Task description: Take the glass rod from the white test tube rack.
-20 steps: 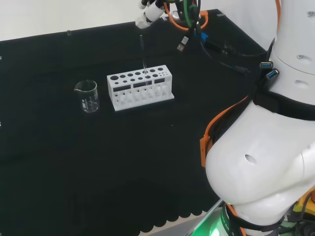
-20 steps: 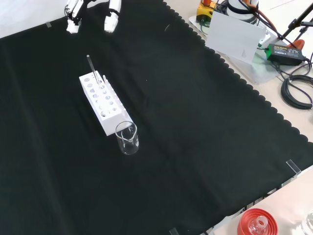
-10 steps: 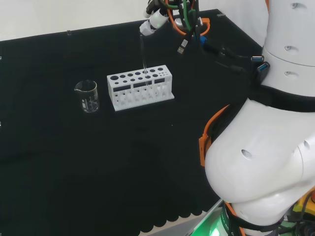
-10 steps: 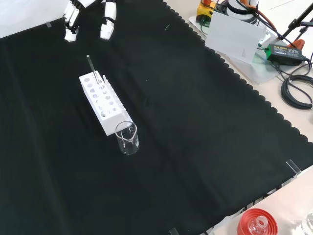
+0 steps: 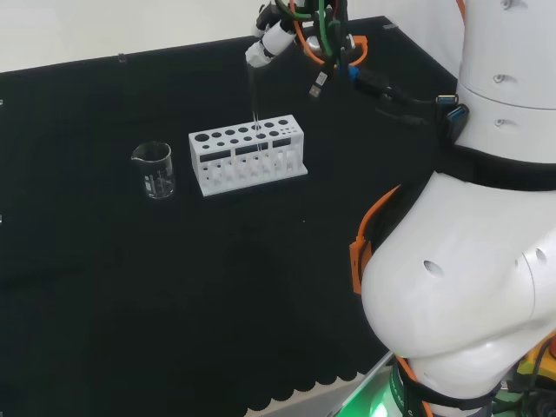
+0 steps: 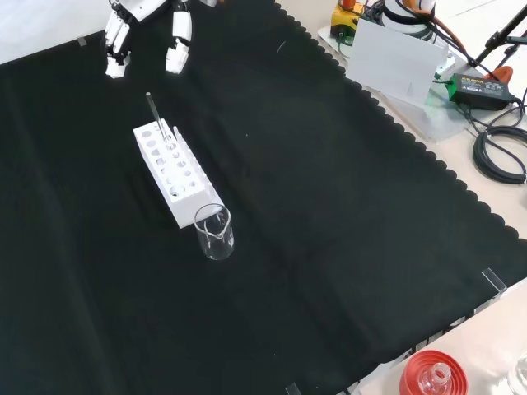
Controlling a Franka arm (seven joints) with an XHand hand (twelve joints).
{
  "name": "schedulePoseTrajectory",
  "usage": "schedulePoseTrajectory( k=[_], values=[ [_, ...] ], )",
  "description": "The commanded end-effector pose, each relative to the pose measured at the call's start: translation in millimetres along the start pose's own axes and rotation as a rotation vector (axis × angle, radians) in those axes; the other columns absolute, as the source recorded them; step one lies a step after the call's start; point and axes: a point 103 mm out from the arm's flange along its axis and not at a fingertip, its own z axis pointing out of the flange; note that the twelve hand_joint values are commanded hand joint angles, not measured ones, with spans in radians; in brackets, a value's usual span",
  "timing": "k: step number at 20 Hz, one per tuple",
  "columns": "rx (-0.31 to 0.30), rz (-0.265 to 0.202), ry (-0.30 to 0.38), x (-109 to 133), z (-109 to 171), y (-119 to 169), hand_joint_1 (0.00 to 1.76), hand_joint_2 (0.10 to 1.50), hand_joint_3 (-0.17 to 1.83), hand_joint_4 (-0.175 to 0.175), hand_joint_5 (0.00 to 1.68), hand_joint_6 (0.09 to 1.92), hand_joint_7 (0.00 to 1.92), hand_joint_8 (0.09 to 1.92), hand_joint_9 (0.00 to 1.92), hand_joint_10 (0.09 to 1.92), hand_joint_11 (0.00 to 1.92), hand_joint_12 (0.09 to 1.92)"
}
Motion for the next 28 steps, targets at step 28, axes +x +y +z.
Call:
schedulePoseTrajectory(
  k=[28],
  values=[
    [0.074,-0.034,-0.004,17,33,38,0.75,0.69,0.47,-0.057,0.46,0.4,0.54,0.77,0.9,0.66,0.89,1.18]
  ],
)
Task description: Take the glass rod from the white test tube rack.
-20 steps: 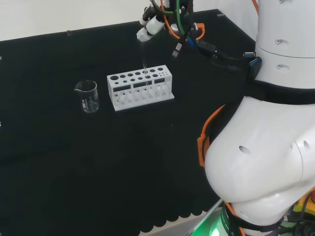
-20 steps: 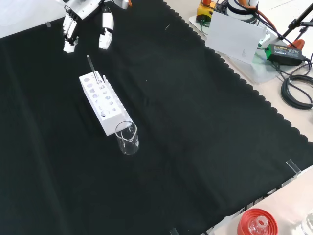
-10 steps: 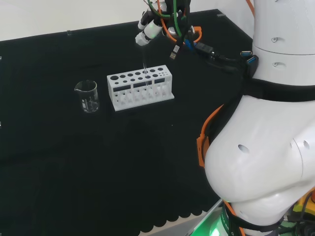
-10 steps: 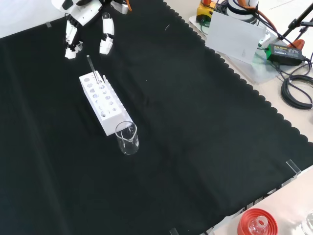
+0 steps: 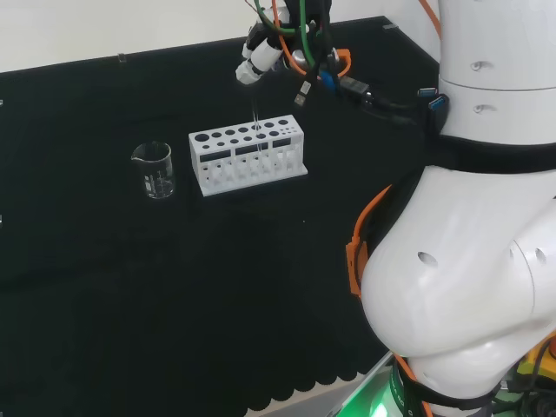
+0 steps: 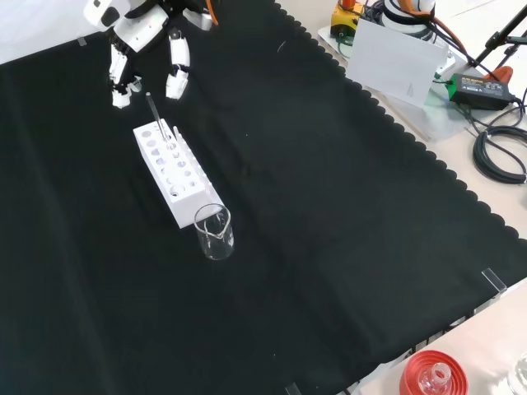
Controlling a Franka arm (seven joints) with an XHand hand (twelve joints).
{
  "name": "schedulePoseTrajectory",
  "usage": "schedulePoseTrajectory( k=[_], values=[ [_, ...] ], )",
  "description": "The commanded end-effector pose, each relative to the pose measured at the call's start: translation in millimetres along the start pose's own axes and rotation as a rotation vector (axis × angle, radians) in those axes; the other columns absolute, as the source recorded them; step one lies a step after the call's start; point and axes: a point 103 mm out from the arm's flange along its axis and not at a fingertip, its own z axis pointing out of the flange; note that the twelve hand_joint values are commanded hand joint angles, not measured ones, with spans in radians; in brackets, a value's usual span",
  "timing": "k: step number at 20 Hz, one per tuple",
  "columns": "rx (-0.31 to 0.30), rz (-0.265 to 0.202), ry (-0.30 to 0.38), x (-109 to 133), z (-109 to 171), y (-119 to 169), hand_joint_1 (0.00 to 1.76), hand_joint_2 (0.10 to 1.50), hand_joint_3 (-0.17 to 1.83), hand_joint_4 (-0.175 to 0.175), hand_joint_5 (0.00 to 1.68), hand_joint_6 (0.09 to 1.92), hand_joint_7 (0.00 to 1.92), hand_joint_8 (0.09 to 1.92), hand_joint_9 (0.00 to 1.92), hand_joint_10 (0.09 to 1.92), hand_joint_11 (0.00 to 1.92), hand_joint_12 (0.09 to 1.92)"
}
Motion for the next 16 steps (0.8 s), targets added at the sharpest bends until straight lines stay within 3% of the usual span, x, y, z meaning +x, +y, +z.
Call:
schedulePoseTrajectory(
  k=[1,5,16],
  values=[
    [0.014,-0.008,-0.007,6,5,8,0.75,0.69,0.47,-0.059,0.46,0.44,0.55,0.77,0.91,0.65,0.9,1.17],
    [0.022,-0.01,-0.012,7,9,13,0.76,0.68,0.48,-0.07,0.45,0.58,0.6,0.77,0.96,0.63,0.96,1.15],
    [0.029,-0.008,-0.014,6,13,20,0.86,0.68,0.53,-0.155,0.57,0.83,0.73,0.77,1.16,0.51,1.22,0.98]
  ],
)
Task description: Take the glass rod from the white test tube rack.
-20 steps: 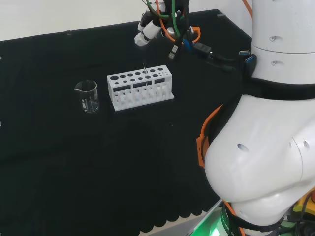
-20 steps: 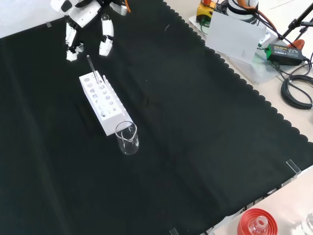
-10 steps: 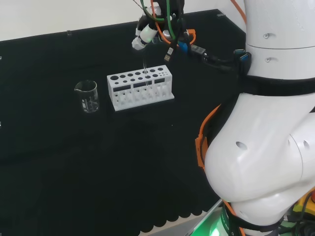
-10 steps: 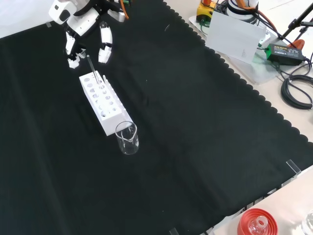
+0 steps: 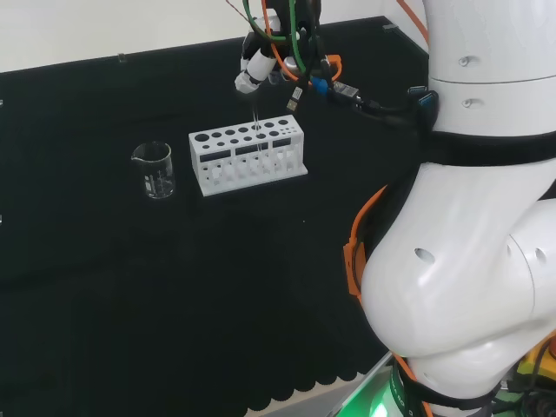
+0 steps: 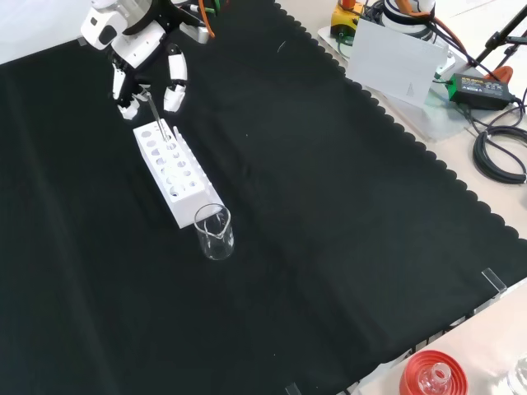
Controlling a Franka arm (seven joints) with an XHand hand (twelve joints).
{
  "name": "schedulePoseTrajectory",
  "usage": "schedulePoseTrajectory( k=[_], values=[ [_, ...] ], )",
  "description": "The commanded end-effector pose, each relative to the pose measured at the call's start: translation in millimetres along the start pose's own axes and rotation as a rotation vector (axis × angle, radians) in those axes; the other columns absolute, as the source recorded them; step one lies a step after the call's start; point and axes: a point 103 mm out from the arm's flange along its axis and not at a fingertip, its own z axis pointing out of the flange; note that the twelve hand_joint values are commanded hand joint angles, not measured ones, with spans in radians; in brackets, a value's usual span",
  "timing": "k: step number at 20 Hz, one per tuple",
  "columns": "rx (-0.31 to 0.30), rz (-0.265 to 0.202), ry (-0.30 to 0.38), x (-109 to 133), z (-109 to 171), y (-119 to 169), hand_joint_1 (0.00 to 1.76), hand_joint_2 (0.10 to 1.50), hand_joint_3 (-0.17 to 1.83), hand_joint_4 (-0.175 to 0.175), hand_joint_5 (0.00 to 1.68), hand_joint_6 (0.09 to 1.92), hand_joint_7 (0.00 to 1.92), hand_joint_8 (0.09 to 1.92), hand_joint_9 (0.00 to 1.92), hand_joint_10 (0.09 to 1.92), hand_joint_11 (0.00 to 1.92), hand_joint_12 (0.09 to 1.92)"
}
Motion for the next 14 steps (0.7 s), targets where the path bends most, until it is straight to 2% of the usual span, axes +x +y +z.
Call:
schedulePoseTrajectory(
  k=[1,4,9,14],
  values=[
    [0.001,-0.001,-0.002,0.6,1.4,2.6,0.87,0.68,0.53,-0.161,0.58,0.84,0.74,0.77,1.18,0.5,1.23,0.96],
    [0.004,-0.003,-0.016,3.8,2.0,5.0,0.93,0.68,0.56,-0.174,0.64,0.86,0.77,0.77,1.24,0.45,1.3,0.91],
    [0.005,-0.005,-0.034,7.4,1.4,6.2,1.08,0.65,0.63,-0.175,0.73,0.86,0.86,0.75,1.32,0.36,1.39,0.82],
    [0.0,-0.004,-0.034,9.2,1.6,6.4,1.12,0.64,0.66,-0.175,0.78,0.86,0.92,0.75,1.37,0.32,1.44,0.78]
  ],
)
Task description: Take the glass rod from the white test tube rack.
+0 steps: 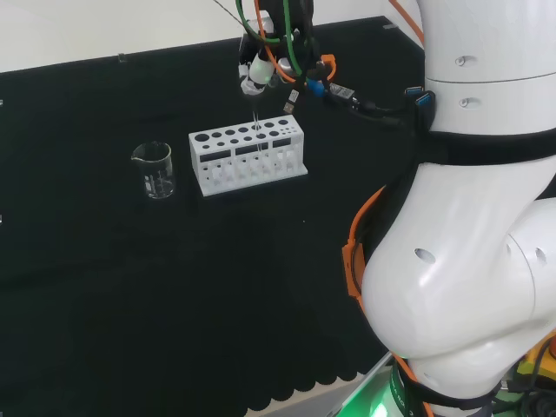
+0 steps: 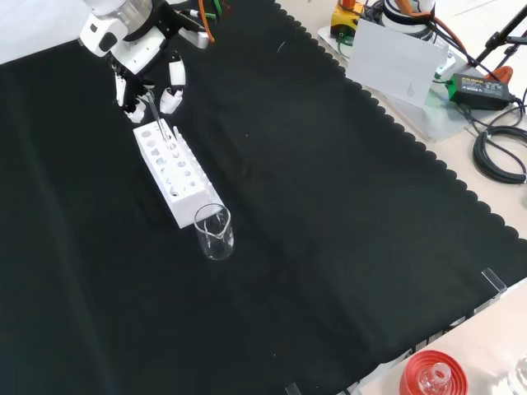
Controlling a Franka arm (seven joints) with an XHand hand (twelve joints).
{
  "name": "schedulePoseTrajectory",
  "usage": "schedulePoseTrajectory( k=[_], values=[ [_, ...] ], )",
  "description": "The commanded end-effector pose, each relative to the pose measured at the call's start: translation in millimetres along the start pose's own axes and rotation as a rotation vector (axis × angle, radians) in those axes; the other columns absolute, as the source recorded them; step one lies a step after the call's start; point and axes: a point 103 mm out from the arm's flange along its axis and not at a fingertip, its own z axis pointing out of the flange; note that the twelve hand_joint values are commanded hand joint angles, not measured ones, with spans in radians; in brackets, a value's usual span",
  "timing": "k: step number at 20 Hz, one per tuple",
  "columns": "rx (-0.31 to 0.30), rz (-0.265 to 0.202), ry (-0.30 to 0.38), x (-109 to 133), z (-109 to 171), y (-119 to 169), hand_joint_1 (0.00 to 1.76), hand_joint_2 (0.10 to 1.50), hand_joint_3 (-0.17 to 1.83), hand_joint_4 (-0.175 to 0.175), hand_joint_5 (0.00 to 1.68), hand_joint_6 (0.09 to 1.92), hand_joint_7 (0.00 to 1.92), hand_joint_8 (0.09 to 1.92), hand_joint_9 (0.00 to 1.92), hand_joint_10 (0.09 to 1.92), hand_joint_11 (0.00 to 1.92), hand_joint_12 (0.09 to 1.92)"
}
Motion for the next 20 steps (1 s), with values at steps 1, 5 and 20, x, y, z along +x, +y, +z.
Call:
schedulePoseTrajectory(
  k=[1,5,20],
  values=[
    [-0.003,0.003,-0.001,2,0,0,1.12,0.64,0.67,-0.175,0.79,0.86,0.94,0.75,1.39,0.31,1.45,0.77],
    [-0.005,0.006,-0.013,6,1,0,1.14,0.64,0.69,-0.175,0.82,0.85,1.06,0.71,1.45,0.26,1.49,0.73],
    [-0.099,-0.002,-0.088,11,-9,-8,1.32,0.64,0.74,-0.175,1.11,0.82,1.35,0.75,1.68,0.31,1.57,0.58]
  ],
)
